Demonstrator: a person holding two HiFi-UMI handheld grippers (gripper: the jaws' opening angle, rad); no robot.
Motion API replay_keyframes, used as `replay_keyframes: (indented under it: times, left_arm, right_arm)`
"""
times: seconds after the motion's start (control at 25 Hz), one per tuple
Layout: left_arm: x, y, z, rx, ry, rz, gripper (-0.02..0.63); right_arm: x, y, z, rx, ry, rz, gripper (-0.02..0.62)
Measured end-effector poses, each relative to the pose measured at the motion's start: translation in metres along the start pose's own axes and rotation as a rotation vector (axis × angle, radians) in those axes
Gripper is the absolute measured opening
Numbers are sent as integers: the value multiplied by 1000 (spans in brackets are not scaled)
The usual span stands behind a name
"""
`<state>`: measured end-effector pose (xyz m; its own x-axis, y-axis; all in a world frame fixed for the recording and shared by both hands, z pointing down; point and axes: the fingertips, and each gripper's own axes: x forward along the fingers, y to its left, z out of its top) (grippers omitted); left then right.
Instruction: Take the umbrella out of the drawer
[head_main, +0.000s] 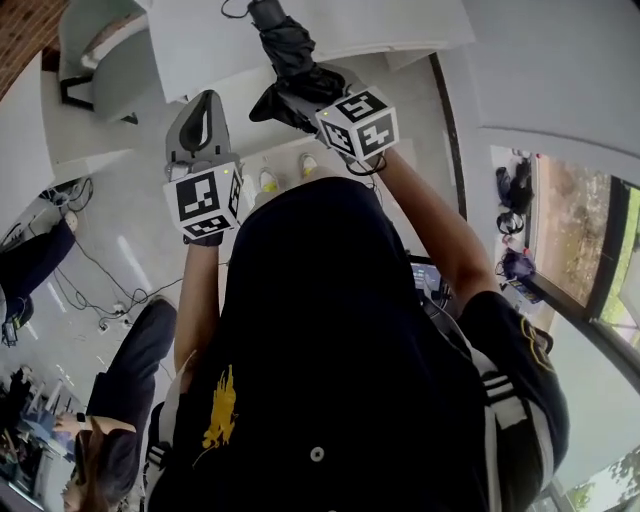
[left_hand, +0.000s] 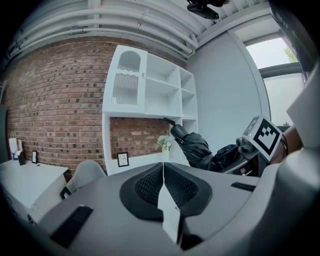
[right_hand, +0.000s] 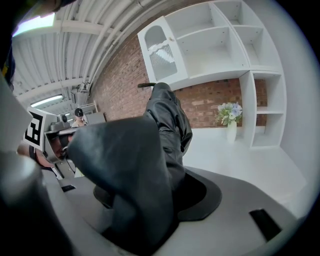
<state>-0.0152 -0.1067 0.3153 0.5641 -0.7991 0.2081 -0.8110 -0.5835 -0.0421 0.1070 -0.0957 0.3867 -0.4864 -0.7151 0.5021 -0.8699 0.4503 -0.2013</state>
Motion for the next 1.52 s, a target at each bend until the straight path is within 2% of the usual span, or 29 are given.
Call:
replay_keyframes:
  times: [0.28, 1.0, 1.2, 1.36, 1.52]
  left_arm:
    - [7, -25, 1, 2, 2, -34, 21]
    - [13, -18, 13, 6, -25, -41, 21]
    - [16, -24, 12, -10, -34, -63, 21]
    - [14, -6, 12, 9, -24, -46, 21]
    - [21, -21, 17, 3, -25, -44, 21]
  right_arm:
    - [-31, -7, 15, 13, -48, -3, 268]
    - [-38, 6, 61, -17, -141, 9, 268]
    - [-43, 4, 64, -34, -135, -8, 268]
    - [-32, 11, 72, -37, -150, 22, 268]
    - [-43, 4, 76, -50, -151, 31, 268]
